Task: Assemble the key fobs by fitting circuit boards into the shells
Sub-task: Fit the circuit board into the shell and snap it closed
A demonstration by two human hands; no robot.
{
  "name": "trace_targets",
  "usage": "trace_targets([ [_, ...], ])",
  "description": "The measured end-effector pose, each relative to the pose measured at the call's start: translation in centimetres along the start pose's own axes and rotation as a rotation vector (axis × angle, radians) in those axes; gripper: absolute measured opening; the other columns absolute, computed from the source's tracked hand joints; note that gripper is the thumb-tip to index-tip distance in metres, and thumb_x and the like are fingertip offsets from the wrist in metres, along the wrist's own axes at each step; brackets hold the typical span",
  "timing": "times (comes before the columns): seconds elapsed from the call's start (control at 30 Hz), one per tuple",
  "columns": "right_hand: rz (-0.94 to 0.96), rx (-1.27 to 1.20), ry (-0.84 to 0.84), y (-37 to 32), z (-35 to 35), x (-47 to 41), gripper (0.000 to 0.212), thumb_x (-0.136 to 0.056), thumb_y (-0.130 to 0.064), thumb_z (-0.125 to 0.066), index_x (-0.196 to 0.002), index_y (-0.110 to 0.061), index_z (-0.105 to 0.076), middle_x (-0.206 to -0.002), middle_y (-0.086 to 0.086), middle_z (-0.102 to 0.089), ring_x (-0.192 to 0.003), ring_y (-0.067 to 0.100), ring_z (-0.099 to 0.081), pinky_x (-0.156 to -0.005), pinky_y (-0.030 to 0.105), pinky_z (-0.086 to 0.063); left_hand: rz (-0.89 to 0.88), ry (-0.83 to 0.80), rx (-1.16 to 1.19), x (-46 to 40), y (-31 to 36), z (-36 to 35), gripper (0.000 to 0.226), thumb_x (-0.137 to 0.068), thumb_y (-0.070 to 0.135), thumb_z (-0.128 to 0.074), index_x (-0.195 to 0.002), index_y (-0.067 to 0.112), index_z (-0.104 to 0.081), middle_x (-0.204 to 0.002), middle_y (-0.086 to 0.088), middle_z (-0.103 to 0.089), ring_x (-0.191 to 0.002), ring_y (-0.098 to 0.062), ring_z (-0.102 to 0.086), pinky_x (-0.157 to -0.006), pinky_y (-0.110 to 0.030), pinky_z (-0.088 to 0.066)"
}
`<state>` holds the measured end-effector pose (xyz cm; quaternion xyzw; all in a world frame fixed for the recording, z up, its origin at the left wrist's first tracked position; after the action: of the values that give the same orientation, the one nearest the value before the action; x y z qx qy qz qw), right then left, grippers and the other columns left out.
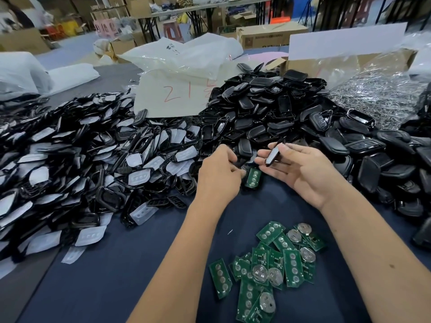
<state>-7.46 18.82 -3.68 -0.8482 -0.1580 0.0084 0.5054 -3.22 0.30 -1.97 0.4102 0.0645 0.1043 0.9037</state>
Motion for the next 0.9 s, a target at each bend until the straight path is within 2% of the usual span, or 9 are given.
trace_targets([
  [0.07,0.012,0.012,-0.002,0.1,-0.2,0.0,0.026,-0.107,-0.011,-0.051,-0.126,0.004,-0.059,-0.120,0.026,-0.073,-0.113,0.039,-0.073,-0.096,0.044,-0.061,0.012,0.013,0.007,0.1,0.0,0.1,0.023,-0.090,0.029,-0.078,-0.099,0.022,-0.058,-0.080,0.010,-0.066,-0.079,-0.007,-0.060,-0.074,-0.032,-0.048],
  [0.17,0.064,0.018,0.009,0.5,-0.5,0.0,0.023,-0.108,-0.011,-0.050,-0.125,0.002,-0.058,-0.124,0.025,-0.072,-0.117,0.035,-0.071,-0.098,0.042,-0.060,-0.023,-0.040,-0.154,0.3,0.5,-0.5,0.031,-0.085,0.044,-0.081,-0.099,0.023,-0.063,-0.087,0.012,-0.063,-0.083,-0.008,-0.061,-0.075,-0.031,-0.050],
  [0.3,0.131,0.053,0.024,0.6,-0.5,0.0,0.019,-0.108,-0.011,-0.051,-0.117,-0.004,-0.066,-0.120,0.016,-0.074,-0.118,0.029,-0.070,-0.104,0.042,-0.056,-0.003,-0.112,-0.136,0.2,1.0,-1.4,0.031,-0.083,0.036,-0.085,-0.102,0.023,-0.065,-0.087,0.011,-0.066,-0.084,-0.012,-0.065,-0.080,-0.034,-0.054],
  [0.4,0.139,0.034,0.004,0.4,-0.3,0.0,0.021,-0.106,-0.014,-0.054,-0.116,-0.008,-0.071,-0.111,0.008,-0.074,-0.102,0.018,-0.069,-0.091,0.032,-0.059,-0.010,-0.100,-0.123,-0.1,0.8,-1.4,0.019,-0.087,0.030,-0.080,-0.094,0.019,-0.067,-0.078,0.009,-0.064,-0.080,-0.017,-0.065,-0.074,-0.033,-0.052],
  [0.43,0.134,0.021,-0.002,0.4,-0.2,0.0,0.021,-0.105,-0.014,-0.055,-0.117,-0.007,-0.071,-0.109,0.006,-0.074,-0.099,0.016,-0.069,-0.087,0.030,-0.059,0.002,-0.075,-0.060,-0.3,0.6,-1.2,0.014,-0.090,0.026,-0.077,-0.090,0.016,-0.067,-0.075,0.006,-0.063,-0.076,-0.020,-0.066,-0.073,-0.035,-0.055],
  [0.5,0.119,0.015,-0.023,0.4,-0.2,-0.1,0.025,-0.101,-0.016,-0.058,-0.119,-0.005,-0.070,-0.107,0.006,-0.075,-0.096,0.014,-0.070,-0.086,0.028,-0.059,0.099,-0.059,0.268,-0.6,0.0,-0.9,0.010,-0.097,0.017,-0.069,-0.090,0.009,-0.068,-0.079,-0.003,-0.065,-0.063,-0.017,-0.068,-0.071,-0.040,-0.063],
  [0.6,0.107,0.056,-0.072,0.5,-0.4,0.0,0.033,-0.090,-0.019,-0.063,-0.119,-0.002,-0.070,-0.105,0.008,-0.076,-0.100,0.016,-0.071,-0.090,0.028,-0.059,0.257,-0.109,0.724,-0.9,-0.4,-0.6,0.014,-0.102,0.010,-0.062,-0.091,0.007,-0.070,-0.085,-0.005,-0.070,-0.061,-0.014,-0.070,-0.062,-0.027,-0.061],
  [0.7,0.107,0.116,-0.109,0.7,-0.7,0.1,0.035,-0.087,-0.017,-0.066,-0.117,-0.001,-0.072,-0.111,0.014,-0.075,-0.104,0.019,-0.071,-0.089,0.027,-0.059,0.306,-0.147,0.839,-1.0,-0.7,-0.8,0.014,-0.101,0.007,-0.065,-0.089,0.005,-0.071,-0.085,-0.007,-0.071,-0.060,-0.013,-0.070,-0.063,-0.023,-0.061],
  [0.9,0.105,0.131,-0.122,0.9,-0.8,0.1,0.033,-0.085,-0.016,-0.069,-0.114,-0.002,-0.074,-0.114,0.016,-0.076,-0.105,0.020,-0.073,-0.087,0.026,-0.059,0.295,-0.170,0.831,-1.3,-1.1,-1.2,0.011,-0.098,0.007,-0.068,-0.091,0.001,-0.075,-0.089,-0.009,-0.072,-0.064,-0.013,-0.067,-0.066,-0.023,-0.061],
])
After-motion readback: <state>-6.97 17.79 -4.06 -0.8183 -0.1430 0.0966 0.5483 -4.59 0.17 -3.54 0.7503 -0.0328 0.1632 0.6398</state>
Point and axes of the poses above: each hand's wrist, its own x-axis away from the middle knuckle, its own z-axis out of the back of the hand, y = z × x, the point moved 3 cm from there along -x, towards the middle knuckle
